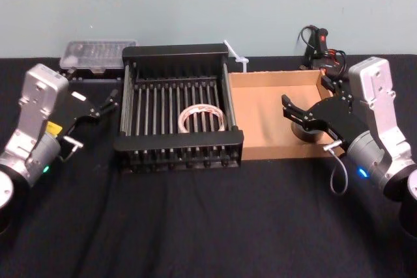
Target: Pick up the white tape and place it into the black box , Pick up the silver tape and place it into the brown box.
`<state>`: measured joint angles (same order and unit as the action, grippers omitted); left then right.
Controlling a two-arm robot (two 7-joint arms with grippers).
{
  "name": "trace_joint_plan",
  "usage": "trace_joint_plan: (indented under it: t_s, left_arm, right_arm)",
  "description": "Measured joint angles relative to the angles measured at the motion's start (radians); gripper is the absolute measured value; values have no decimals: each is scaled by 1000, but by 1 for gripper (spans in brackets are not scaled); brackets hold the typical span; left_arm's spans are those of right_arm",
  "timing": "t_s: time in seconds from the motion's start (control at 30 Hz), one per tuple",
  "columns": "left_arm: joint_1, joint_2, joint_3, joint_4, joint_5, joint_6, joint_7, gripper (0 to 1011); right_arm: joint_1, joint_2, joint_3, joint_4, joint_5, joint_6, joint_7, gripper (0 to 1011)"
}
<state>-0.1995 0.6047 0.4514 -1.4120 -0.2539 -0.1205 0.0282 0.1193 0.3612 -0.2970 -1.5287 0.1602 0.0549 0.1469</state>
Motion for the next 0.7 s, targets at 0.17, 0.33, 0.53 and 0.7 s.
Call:
trace_joint_plan:
  t_s: [0.17, 0.33, 0.53, 0.7]
  left_arm:
    - [0, 0, 0, 0, 0, 0, 0, 1001]
    - [0, 0, 0, 0, 0, 0, 0, 1002]
    - [0, 0, 0, 0, 0, 0, 0, 1001]
    - [0, 0, 0, 0, 0, 0, 0, 1001]
  right_arm:
    - [0, 0, 0, 0, 0, 0, 0, 1002]
    - [0, 0, 0, 0, 0, 0, 0, 1002]
    - [0, 0, 0, 0, 0, 0, 0, 1002]
    - [0, 0, 0, 0, 0, 0, 0, 1002]
